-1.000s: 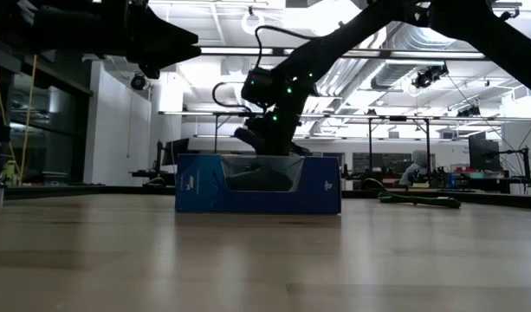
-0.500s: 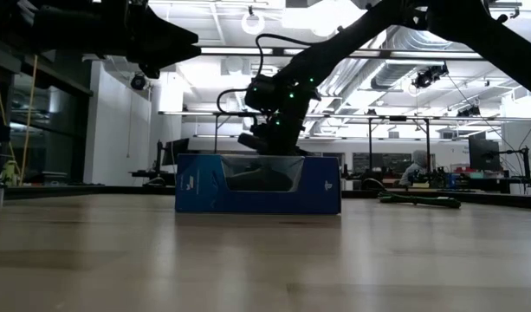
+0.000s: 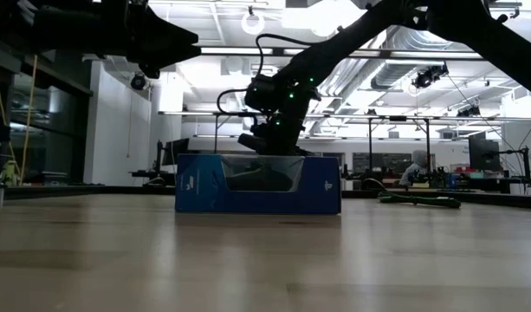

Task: Pick and place USB-C Cables
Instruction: Put the violet charger cable into the light blue bin, then put the green charger cable into the light blue bin

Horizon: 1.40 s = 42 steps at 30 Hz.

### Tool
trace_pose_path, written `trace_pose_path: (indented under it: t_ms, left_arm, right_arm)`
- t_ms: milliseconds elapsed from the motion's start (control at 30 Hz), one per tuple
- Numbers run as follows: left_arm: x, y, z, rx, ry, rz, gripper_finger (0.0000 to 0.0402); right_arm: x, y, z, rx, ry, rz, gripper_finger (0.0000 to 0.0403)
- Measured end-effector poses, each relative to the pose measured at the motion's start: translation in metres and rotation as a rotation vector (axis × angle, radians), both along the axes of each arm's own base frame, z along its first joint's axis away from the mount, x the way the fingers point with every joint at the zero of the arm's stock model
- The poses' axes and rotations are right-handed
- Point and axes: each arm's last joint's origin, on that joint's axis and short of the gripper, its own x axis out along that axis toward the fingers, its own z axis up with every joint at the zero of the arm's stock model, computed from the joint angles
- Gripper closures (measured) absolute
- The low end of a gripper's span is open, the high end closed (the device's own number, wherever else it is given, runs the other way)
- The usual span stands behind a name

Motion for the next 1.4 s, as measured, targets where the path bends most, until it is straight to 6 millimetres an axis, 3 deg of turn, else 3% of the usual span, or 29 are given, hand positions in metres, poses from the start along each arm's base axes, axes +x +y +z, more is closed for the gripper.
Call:
trace_pose_path:
  t_ms: [733,1200,1400]
  left_arm:
    - [0.0,-0.0001,0.0,-0.001,0.0,0.0,0.0232]
    - [0.0,-0.0001,0.0,-0.001,0.0,0.0,0.0232]
    - [0.0,-0.0001,0.0,-0.001,0.0,0.0,0.0232]
  right_arm:
    - [0.0,0.0,-0.0001,-0.005,0.004,0.016,0.0352]
    - [-0.0003,-0.0003,-0.0002,-0.024,0.014,0.018,0.0241]
    - [-0.0003,-0.0003,-0.0002,-0.024,0.014,0.018,0.0223]
